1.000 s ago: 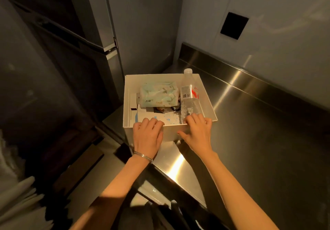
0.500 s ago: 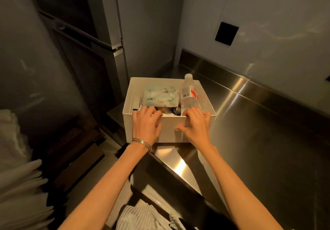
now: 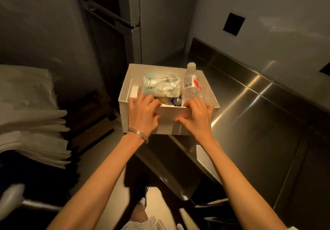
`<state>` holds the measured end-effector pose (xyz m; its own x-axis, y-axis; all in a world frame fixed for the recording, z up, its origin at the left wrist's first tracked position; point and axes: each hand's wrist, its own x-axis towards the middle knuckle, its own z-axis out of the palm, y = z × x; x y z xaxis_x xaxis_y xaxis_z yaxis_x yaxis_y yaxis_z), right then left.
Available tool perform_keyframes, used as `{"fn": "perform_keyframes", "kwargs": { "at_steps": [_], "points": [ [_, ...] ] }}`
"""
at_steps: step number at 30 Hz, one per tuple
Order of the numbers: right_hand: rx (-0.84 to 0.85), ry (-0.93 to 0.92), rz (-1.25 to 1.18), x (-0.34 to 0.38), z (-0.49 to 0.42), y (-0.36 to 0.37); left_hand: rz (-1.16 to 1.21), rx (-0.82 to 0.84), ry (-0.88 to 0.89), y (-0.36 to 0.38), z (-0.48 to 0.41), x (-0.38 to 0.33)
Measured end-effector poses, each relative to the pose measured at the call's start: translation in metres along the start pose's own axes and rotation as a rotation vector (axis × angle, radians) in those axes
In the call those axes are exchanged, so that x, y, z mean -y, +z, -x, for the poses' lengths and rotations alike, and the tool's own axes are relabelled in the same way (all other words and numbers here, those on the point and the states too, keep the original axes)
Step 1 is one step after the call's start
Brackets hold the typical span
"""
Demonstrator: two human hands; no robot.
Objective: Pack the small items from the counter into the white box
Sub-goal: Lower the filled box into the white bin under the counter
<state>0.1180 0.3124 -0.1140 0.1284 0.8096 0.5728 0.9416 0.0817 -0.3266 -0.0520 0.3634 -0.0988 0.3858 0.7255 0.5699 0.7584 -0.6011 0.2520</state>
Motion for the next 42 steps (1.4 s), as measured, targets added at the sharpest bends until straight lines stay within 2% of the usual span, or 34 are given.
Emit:
{"fn": "perform_keyframes", "kwargs": {
  "at_steps": [9,23,31,42],
  "points": [
    [0.011,-0.062,-0.081,0.062,0.055,-0.030,-0.023,-0.037,-0.058,-0.064,0.071,-0.004],
    [0.033,-0.086,-0.052,0.141,0.124,0.021,0.032,0.038,-0.062,-0.095,0.158,0.066],
    [0.021,-0.107,-0.054,0.132,0.179,0.076,0.040,0.010,-0.040,-0.052,0.217,0.093],
    [0.047,-0.129,-0.056,0.083,0.269,0.186,0.008,0.026,-0.062,0.064,0.308,0.127]
  ]
}}
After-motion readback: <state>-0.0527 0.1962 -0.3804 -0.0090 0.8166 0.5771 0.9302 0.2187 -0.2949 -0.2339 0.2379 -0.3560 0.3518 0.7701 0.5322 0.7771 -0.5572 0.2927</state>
